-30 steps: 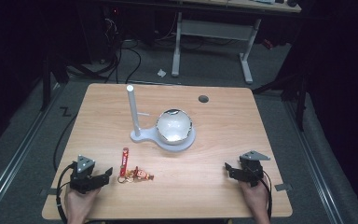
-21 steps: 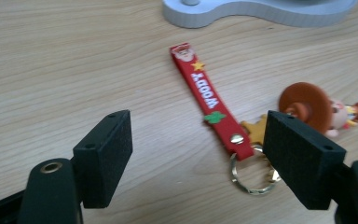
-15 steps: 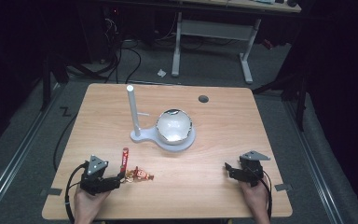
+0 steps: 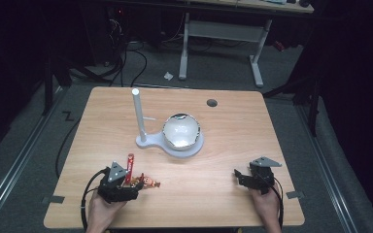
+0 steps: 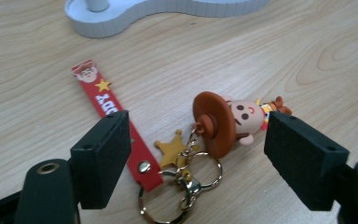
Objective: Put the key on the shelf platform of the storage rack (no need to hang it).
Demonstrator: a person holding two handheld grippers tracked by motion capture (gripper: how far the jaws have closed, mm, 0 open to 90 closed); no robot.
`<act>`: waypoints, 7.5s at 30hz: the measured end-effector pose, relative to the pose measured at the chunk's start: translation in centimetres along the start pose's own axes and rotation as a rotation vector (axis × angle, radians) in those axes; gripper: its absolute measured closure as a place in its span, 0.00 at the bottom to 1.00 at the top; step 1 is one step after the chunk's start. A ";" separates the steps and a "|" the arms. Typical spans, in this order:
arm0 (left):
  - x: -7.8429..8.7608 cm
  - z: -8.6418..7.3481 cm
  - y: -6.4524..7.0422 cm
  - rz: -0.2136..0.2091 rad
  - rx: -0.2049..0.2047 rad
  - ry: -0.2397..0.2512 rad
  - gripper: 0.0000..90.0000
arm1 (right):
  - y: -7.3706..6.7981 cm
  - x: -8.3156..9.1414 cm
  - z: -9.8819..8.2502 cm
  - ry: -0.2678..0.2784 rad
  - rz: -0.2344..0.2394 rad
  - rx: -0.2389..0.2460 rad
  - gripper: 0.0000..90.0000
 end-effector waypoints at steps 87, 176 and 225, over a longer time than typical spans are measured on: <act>0.0 3.6 5.3 -0.059 0.068 -0.061 0.50 | 0.0 0.0 0.0 -0.001 0.002 0.001 0.32; -5.4 6.8 26.0 -0.283 0.098 -0.169 0.50 | 0.0 0.1 -0.1 -0.002 0.006 0.003 0.31; -10.8 3.3 20.0 -0.136 0.021 -0.096 0.50 | 0.0 0.1 -0.1 -0.002 0.005 0.004 0.31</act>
Point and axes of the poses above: each handheld gripper's, and its own axes: x roughly backward along the jaws, z roughly out of its top, y roughly to its right, the point moved 8 cm from there along -x, roughly forward along the jaws, and after that the axes turned 5 degrees about -z, right-handed, at the moved point
